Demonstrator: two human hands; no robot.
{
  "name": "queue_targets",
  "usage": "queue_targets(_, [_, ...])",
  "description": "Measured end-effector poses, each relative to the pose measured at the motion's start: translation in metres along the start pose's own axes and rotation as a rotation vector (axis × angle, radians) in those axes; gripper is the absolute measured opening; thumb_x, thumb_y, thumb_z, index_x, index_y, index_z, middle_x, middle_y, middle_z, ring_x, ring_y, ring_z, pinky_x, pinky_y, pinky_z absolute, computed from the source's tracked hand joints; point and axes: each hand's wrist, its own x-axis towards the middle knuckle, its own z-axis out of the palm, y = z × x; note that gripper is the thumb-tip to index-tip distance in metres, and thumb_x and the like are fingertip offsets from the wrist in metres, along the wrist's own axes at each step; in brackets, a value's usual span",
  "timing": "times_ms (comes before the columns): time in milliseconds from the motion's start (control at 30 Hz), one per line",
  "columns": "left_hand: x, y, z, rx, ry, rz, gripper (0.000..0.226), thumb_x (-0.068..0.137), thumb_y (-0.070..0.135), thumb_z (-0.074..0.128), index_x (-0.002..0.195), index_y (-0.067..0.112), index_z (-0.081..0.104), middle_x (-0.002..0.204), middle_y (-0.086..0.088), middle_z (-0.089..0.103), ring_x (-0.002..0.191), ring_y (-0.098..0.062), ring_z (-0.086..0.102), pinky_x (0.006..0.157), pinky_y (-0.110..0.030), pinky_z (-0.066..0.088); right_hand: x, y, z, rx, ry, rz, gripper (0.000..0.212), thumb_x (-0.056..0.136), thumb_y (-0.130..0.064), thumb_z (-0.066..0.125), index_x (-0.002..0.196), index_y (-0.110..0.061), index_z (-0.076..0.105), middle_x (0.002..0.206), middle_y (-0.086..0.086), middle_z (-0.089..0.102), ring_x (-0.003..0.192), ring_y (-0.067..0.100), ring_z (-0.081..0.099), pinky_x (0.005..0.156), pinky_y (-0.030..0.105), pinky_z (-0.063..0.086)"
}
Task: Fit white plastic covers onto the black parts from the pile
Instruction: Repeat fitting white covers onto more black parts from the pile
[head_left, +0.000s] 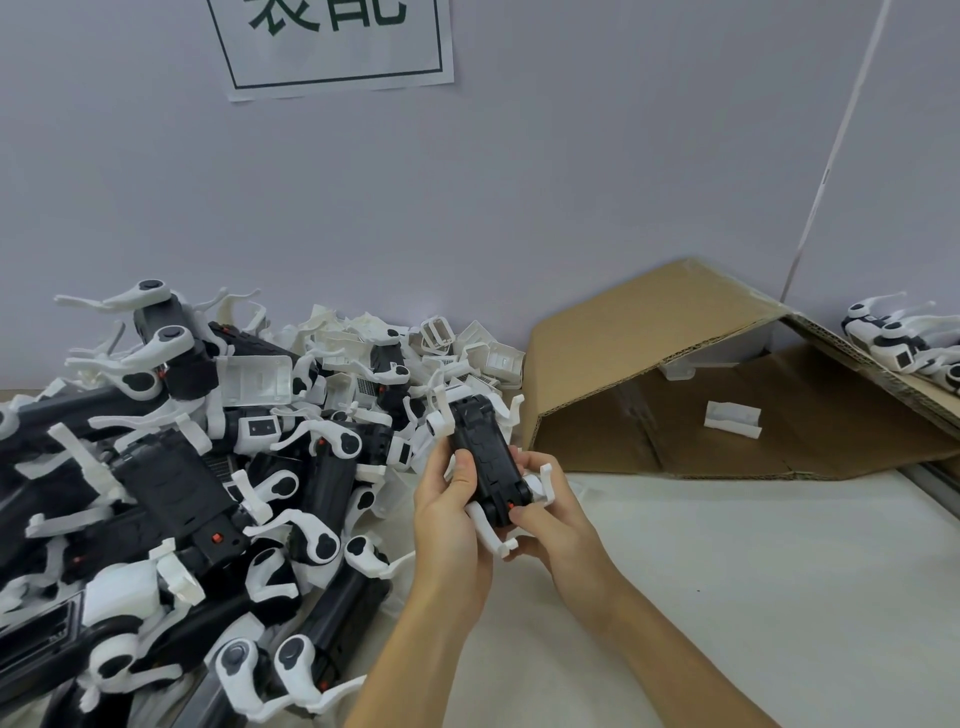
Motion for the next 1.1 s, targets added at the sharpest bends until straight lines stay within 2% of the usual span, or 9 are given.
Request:
queue_targets(167, [-0.001,0.001,0.001,0.017,-0.018,-0.015,0.028,0.106,0.017,0.039,0.124,0.014,0.060,0.113,-0.025,0.067,0.085,-0.034,0.066,0.054,-0.035,0.054,-0.001,0.000,0.000,-0.056,0.017,-0.015,0.036,0.082,-0.024,0.049,0.117,-0.034,0.049,0.095,-0.011,0.071,0.084,0.014,0.062,0.071,0.035,0.051])
queue_targets(333, [-0.002,0.002,0.004,-0.001,-0.003,0.018,0.029,0.097,0.022,0.052,0.122,0.012,0.062,0.111,-0.021,0.070,0.094,-0.037,0.069,0.073,-0.046,0.058,-0.002,-0.002,0.001,0.040,0.017,-0.035,0.037,0.083,-0.024,0.049,0.120,-0.026,0.051,0.101,0.000,0.071,0.081,0.016,0.062,0.066,0.030,0.050])
queue_targets(500, [-0.001,0.005,0.004,-0.037,-0.013,0.016,0.048,0.075,0.027,0.067,0.111,-0.004,0.065,0.102,-0.027,0.068,0.090,-0.038,0.067,0.075,-0.045,0.059,-0.003,-0.009,-0.007,-0.014,0.201,-0.219,0.039,0.077,-0.027,0.047,0.112,-0.022,0.062,0.096,-0.004,0.070,0.086,0.022,0.067,0.068,0.032,0.052])
queue_targets(633, [0.003,0.003,0.003,0.002,-0.012,0.067,0.052,0.064,0.034,0.083,0.104,0.005,0.065,0.092,-0.011,0.072,0.083,-0.022,0.070,0.071,-0.030,0.059,-0.003,-0.009,-0.009,-0.106,0.394,-0.322,0.033,0.080,-0.019,0.042,0.106,-0.023,0.063,0.086,-0.005,0.066,0.080,0.014,0.063,0.068,0.024,0.052])
queue_targets(700, [0.004,0.002,0.002,0.129,0.000,0.105,0.046,0.070,0.039,0.088,0.098,0.012,0.065,0.083,-0.009,0.074,0.077,-0.021,0.070,0.068,-0.031,0.056,-0.003,-0.009,-0.008,-0.141,0.440,-0.358,0.030,0.084,-0.019,0.041,0.104,-0.021,0.063,0.084,-0.005,0.064,0.080,0.018,0.061,0.067,0.022,0.048])
queue_targets(800, [0.008,0.002,0.000,0.252,0.073,0.123,0.039,0.058,0.059,0.087,0.069,0.027,0.069,0.066,0.000,0.068,0.059,-0.014,0.063,0.054,-0.027,0.054,-0.002,-0.008,-0.007,-0.226,0.499,-0.407,0.027,0.087,-0.017,0.041,0.101,-0.025,0.063,0.082,-0.009,0.064,0.081,0.013,0.060,0.069,0.018,0.047])
queue_targets(867, [0.008,0.003,0.001,0.237,0.092,0.117,0.038,0.061,0.062,0.076,0.066,0.025,0.071,0.067,0.000,0.069,0.061,-0.012,0.064,0.058,-0.026,0.055,-0.001,-0.006,-0.008,-0.322,0.555,-0.411,0.027,0.088,-0.015,0.042,0.098,-0.029,0.063,0.080,-0.011,0.063,0.083,0.010,0.060,0.069,0.013,0.046])
queue_targets(967, [0.011,0.005,0.001,0.041,0.081,0.021,0.028,0.095,0.037,0.060,0.082,0.017,0.076,0.081,-0.008,0.073,0.080,-0.024,0.069,0.076,-0.037,0.055,0.004,-0.001,-0.021,-0.640,0.621,-0.305,0.024,0.090,-0.009,0.053,0.104,-0.027,0.064,0.096,-0.011,0.061,0.094,0.009,0.059,0.073,0.009,0.043])
queue_targets(1100, [0.008,0.009,0.000,0.063,0.004,0.083,0.036,0.084,0.031,0.064,0.107,0.003,0.069,0.102,-0.012,0.076,0.094,-0.022,0.073,0.079,-0.032,0.059,0.007,0.013,-0.037,-1.162,0.386,0.025,0.041,0.092,-0.040,0.060,0.131,-0.029,0.055,0.129,-0.007,0.044,0.121,0.015,0.042,0.101,0.032,0.035])
